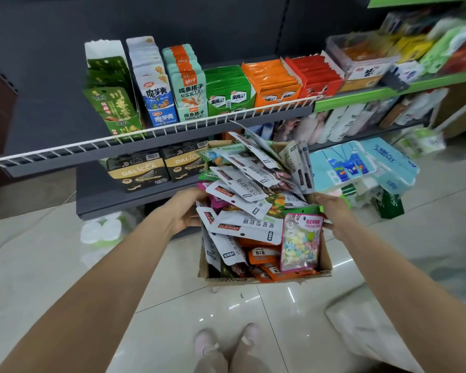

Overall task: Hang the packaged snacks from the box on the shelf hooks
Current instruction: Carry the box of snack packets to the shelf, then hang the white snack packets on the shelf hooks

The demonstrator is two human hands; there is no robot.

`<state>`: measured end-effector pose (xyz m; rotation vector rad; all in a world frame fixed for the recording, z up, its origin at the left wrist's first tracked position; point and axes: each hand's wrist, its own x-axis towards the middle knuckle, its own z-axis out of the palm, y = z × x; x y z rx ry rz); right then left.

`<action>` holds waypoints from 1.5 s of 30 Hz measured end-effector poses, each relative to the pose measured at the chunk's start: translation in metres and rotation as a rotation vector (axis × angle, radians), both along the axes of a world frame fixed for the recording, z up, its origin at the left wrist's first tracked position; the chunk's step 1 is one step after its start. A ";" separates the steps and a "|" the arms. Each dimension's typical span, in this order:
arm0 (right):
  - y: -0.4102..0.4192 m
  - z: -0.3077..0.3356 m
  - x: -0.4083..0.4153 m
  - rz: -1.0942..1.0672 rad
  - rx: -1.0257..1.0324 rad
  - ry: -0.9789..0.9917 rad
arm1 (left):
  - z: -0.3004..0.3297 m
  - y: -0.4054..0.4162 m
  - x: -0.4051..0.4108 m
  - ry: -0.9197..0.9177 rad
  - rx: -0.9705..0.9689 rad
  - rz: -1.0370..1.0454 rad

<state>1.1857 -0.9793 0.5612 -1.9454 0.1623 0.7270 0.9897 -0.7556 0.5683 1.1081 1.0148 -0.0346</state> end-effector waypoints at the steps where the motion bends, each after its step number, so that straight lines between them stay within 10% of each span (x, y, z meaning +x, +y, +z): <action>1: 0.002 0.001 0.003 -0.002 -0.004 -0.018 | 0.000 -0.003 0.002 -0.002 0.003 0.006; 12: 0.015 0.018 -0.004 0.166 -0.165 -0.207 | 0.012 -0.019 0.017 0.144 0.132 0.162; 19: 0.023 0.050 -0.027 0.363 -0.277 -0.579 | 0.041 -0.014 0.019 0.094 0.897 0.085; 26: 0.058 0.080 -0.039 0.634 -0.142 -0.685 | 0.076 -0.008 0.038 -0.055 1.338 -0.537; 35: 0.105 0.089 -0.027 0.893 -0.239 -0.709 | 0.078 0.014 0.062 0.011 1.240 -0.654; 40: 0.101 0.088 -0.014 0.605 -0.195 -0.957 | 0.091 0.012 0.065 -0.075 1.152 -0.505; 45: 0.081 0.108 -0.002 0.282 0.192 -0.661 | 0.097 0.008 0.070 -0.142 1.075 -0.392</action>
